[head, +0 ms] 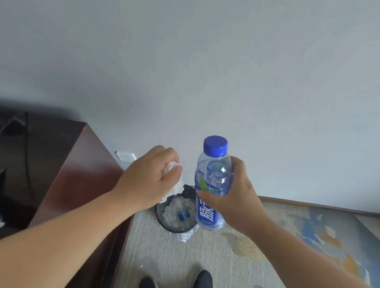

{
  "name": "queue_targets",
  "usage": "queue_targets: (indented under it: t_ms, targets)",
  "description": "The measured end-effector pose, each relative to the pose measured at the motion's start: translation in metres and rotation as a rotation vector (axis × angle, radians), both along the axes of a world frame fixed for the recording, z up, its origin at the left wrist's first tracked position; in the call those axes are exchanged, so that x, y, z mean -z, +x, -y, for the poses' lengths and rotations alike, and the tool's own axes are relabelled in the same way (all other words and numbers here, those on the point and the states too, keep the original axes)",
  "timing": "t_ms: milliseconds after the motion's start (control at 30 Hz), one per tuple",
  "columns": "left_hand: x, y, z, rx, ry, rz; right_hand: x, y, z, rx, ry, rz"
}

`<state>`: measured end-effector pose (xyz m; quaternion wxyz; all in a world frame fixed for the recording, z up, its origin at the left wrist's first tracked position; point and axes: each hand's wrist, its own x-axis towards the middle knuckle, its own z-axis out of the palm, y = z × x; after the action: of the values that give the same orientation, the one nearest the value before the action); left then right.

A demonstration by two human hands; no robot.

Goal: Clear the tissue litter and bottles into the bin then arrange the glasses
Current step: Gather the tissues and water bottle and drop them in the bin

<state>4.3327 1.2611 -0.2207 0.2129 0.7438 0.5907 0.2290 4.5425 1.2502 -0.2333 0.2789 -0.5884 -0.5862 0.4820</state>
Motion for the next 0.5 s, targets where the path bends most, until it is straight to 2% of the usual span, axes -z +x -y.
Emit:
queue_targets:
  t_ms: [167, 500]
  targets:
    - [0.078, 0.004, -0.024, -0.051, -0.106, -0.033, 0.064, 0.003, -0.031, -0.032, 0.005, 0.094]
    - [0.280, -0.007, -0.034, -0.200, -0.306, -0.107, 0.259, -0.033, -0.068, -0.069, -0.068, 0.188]
